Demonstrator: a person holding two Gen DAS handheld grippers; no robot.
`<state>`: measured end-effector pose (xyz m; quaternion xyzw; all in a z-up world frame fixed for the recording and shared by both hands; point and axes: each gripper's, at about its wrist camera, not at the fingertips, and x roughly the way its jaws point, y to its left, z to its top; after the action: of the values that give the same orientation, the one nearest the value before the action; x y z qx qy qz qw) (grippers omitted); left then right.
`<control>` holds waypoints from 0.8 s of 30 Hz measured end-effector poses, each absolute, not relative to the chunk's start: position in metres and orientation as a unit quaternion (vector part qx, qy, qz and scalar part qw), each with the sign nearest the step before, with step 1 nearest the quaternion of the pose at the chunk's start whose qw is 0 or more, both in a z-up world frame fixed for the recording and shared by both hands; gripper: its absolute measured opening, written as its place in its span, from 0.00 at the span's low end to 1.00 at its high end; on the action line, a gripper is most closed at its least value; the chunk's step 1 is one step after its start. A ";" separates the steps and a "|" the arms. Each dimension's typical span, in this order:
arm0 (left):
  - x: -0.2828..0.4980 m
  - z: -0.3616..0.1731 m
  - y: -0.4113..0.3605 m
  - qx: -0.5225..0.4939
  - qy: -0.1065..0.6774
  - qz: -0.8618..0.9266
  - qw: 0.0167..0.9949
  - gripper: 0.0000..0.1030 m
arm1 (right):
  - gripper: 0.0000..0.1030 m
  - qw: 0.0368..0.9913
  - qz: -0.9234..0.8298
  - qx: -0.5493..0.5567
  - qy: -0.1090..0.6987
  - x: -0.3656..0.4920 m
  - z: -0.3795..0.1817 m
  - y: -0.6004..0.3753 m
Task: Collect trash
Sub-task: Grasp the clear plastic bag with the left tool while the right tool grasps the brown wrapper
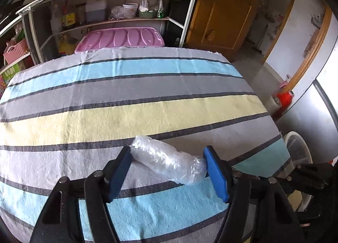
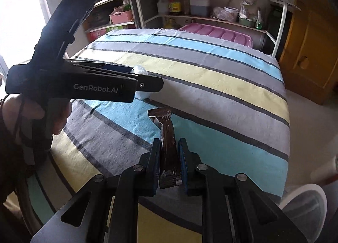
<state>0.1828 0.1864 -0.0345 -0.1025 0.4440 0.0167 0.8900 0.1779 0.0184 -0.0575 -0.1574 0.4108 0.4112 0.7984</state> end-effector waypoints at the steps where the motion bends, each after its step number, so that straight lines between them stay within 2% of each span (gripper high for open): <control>1: 0.182 -0.034 0.186 -0.100 0.443 0.019 0.891 0.64 | 0.17 0.799 0.411 -0.154 0.411 0.178 -0.057 0.017; 4: 0.181 -0.033 0.187 -0.104 0.440 0.020 0.892 0.56 | 0.17 0.801 0.409 -0.148 0.412 0.178 -0.057 0.014; 8: 0.180 -0.033 0.189 -0.111 0.437 0.021 0.892 0.51 | 0.17 0.805 0.403 -0.142 0.412 0.177 -0.055 0.011; 9: 0.179 -0.033 0.189 -0.112 0.437 0.020 0.892 0.48 | 0.17 0.805 0.403 -0.140 0.412 0.177 -0.055 0.011; 10: 0.178 -0.033 0.189 -0.111 0.436 0.019 0.893 0.39 | 0.17 0.807 0.401 -0.137 0.412 0.178 -0.055 0.010; 13: 0.178 -0.032 0.188 -0.108 0.437 0.017 0.893 0.37 | 0.17 0.810 0.398 -0.129 0.412 0.179 -0.055 0.006; 15: 0.177 -0.032 0.187 -0.105 0.438 0.019 0.893 0.29 | 0.17 0.812 0.395 -0.125 0.412 0.180 -0.055 0.004; 24: 0.178 -0.032 0.190 -0.104 0.433 0.022 0.895 0.28 | 0.17 0.813 0.392 -0.117 0.414 0.181 -0.055 0.002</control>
<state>0.1784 0.1899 -0.0323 -0.1040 0.4326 0.0218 0.8953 0.1810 0.0018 -0.0550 -0.1175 0.4136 0.3923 0.8132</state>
